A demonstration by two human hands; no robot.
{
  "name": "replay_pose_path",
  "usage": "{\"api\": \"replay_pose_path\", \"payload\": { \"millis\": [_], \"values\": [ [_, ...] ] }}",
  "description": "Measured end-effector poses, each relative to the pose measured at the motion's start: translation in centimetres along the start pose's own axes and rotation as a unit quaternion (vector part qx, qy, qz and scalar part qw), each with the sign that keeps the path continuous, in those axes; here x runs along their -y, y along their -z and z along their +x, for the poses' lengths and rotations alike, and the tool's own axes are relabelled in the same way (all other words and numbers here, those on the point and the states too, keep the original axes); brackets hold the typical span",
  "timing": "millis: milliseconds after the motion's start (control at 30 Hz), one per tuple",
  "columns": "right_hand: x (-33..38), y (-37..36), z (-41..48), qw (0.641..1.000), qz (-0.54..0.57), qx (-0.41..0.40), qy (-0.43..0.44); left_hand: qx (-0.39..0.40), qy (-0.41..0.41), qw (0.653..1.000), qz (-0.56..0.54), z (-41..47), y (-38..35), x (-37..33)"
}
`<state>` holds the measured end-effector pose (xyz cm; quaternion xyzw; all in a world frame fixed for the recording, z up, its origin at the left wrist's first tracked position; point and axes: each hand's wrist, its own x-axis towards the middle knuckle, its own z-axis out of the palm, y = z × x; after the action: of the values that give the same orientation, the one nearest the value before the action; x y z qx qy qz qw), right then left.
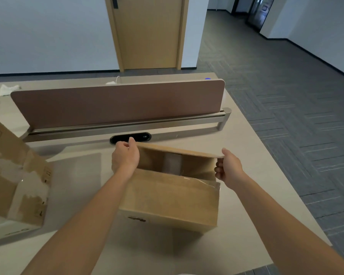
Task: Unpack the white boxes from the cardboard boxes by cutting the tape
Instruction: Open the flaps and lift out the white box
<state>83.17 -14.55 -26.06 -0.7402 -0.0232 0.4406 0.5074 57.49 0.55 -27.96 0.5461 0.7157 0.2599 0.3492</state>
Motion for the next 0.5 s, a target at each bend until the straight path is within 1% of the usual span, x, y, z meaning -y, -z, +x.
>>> {"api": "replay_pose_path", "payload": {
  "millis": [67,200,300,367,433,467,500],
  "values": [
    [0.5,-0.3,-0.1,0.999,0.042,0.002,-0.001,0.005,-0.005,1.000,-0.023,0.2,-0.3,-0.3],
    [1.1,-0.6,-0.1,0.996,0.091,0.017,0.006,0.022,-0.021,0.997,-0.071,-0.3,-0.8,-1.3],
    [1.5,-0.6,0.0,0.994,0.094,0.032,0.038,0.060,-0.052,0.995,-0.066,-0.8,-1.6,-1.7],
    [1.5,-0.9,0.3,0.994,0.052,0.034,0.087,0.087,-0.098,0.991,-0.012,-0.9,-2.3,-1.7],
    [1.2,-1.4,0.7,0.987,-0.025,0.030,0.157,0.106,-0.159,0.979,0.066,-0.9,-3.0,-1.4],
    [1.0,-1.6,1.1,0.975,-0.089,0.028,0.202,0.114,-0.189,0.969,0.109,-0.8,-3.4,-1.1],
    [0.7,-1.8,1.6,0.953,-0.165,0.027,0.252,0.122,-0.217,0.957,0.152,-0.6,-3.6,-0.7]
  ]
}}
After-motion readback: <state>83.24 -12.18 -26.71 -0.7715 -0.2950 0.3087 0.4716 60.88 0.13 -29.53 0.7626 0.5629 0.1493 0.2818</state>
